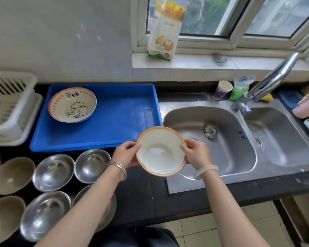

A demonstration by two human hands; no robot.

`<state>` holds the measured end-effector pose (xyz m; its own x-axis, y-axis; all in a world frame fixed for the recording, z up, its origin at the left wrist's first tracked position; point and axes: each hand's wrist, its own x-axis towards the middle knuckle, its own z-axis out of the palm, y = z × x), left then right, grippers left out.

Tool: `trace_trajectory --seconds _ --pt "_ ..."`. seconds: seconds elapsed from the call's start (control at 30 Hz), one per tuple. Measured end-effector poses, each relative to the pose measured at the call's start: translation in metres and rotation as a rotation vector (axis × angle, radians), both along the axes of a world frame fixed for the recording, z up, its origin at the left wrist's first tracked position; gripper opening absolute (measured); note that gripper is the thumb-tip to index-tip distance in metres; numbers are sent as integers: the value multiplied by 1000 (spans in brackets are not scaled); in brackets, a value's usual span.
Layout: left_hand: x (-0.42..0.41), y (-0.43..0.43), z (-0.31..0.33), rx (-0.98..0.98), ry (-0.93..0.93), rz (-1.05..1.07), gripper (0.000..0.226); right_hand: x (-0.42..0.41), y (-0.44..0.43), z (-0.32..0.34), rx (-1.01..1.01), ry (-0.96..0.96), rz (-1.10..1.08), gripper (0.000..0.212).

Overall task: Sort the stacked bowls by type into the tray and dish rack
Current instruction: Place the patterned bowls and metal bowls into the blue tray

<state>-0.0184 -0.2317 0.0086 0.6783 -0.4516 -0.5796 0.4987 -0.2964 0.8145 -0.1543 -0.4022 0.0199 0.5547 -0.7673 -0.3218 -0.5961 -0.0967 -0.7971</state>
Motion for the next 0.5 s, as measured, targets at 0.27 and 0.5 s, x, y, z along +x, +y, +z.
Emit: trace_trajectory --seconds 0.27,0.5 --pt "92 57 18 -128 -36 345 11 139 36 9 120 -93 52 17" --pt "178 93 5 -128 -157 580 15 259 75 8 116 -82 178 12"
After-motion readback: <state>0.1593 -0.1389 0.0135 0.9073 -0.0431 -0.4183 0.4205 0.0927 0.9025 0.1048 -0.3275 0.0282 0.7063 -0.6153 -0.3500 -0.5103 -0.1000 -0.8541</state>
